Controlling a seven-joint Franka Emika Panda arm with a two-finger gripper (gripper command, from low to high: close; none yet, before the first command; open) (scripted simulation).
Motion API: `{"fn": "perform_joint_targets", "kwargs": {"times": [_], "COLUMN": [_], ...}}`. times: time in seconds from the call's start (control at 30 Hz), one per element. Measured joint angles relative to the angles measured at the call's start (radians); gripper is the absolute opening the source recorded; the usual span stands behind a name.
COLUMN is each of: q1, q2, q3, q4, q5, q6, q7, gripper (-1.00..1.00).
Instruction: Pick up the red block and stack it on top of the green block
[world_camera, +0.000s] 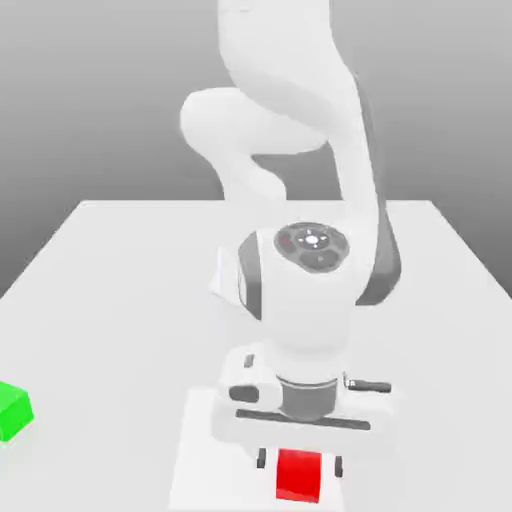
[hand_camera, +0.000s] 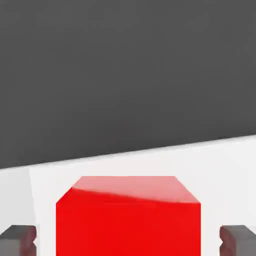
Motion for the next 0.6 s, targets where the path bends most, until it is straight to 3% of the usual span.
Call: {"fn": "perform_joint_targets", "kwargs": {"times": [0.13,0.3,0.6], "q1": [-0.001,-0.022,-0.251], "q2": [-0.001,-0.156,-0.192], "q3": [0.001,0.027,-0.193], "q4": [0.0,-0.024,0.019], "q5": [-0.001,0.052,0.134], "q6": [-0.001,-0.131,-0.216], "q7": [0.001,-0.037,0.003], "gripper": [-1.0,-1.0,-1.0]}}
